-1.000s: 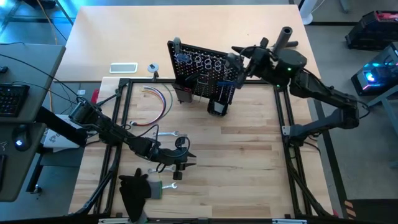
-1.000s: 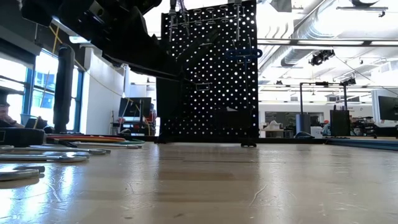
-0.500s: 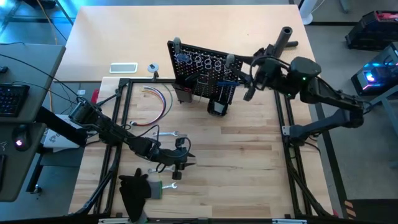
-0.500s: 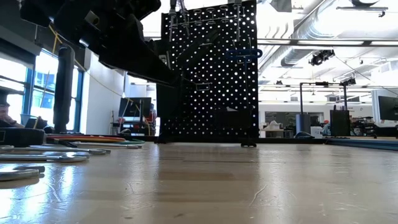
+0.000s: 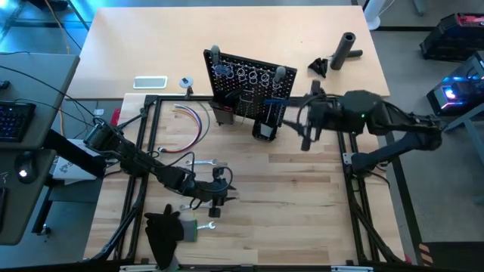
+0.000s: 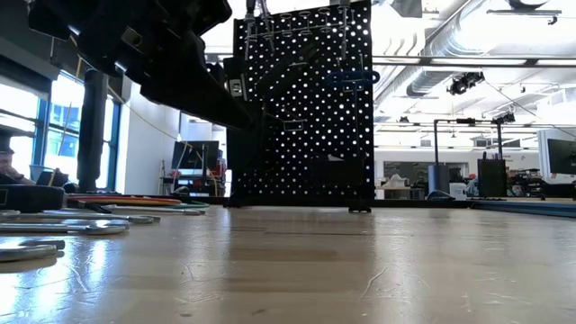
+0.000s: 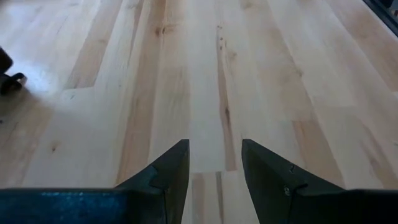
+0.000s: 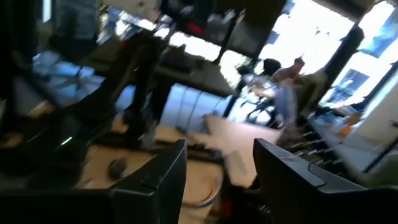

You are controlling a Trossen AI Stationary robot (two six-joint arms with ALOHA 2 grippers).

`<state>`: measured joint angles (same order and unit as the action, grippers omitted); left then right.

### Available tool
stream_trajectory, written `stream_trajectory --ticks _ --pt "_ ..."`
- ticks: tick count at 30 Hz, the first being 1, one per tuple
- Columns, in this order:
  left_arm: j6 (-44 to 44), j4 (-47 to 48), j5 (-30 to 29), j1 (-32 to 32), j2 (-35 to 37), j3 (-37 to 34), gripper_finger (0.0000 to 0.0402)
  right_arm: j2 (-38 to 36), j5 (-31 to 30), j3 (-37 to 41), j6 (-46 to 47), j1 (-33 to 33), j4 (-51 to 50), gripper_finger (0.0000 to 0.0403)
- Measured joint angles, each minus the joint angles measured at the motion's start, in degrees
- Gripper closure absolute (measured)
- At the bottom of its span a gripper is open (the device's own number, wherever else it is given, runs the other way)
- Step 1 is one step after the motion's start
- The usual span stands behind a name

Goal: Hang tools onto peg board
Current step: Hang the wrench on the black pegboard

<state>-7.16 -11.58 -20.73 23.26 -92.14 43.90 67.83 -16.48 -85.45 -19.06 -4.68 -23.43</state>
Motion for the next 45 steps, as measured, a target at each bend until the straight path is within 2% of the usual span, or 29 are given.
stream_trajectory --ticks 9,19,23,29,33,38,45 --pt "0.3 1.4 -1.0 0.0 0.3 0.0 0.0261 0.0 0.2 0.0 7.7 -5.6 -13.8 0.0222" --pt "-0.3 10.8 -4.3 0.0 3.8 0.0 0.0261 0.8 0.3 0.0 21.1 -11.7 -31.5 0.0222" --pt "-1.6 16.8 -5.8 0.0 7.2 0.0 0.0261 1.4 0.2 2.6 23.7 -13.9 -32.4 0.0222" --pt "-7.5 30.6 -7.8 0.0 13.7 0.0 0.0261 1.5 0.4 11.0 26.7 -15.5 -30.3 0.0222" --pt "-12.2 41.4 -9.2 0.0 16.9 0.0 0.0261 1.5 0.6 18.2 29.3 -15.5 -25.2 0.0222" --pt "-16.2 50.5 -12.1 -0.4 18.3 0.0 0.0261 1.5 3.9 28.6 29.3 -15.6 -11.9 0.0222" --pt "-16.5 51.8 -7.1 -6.1 18.3 -3.0 0.0261 1.5 7.5 43.3 29.6 -15.6 10.3 0.0222"
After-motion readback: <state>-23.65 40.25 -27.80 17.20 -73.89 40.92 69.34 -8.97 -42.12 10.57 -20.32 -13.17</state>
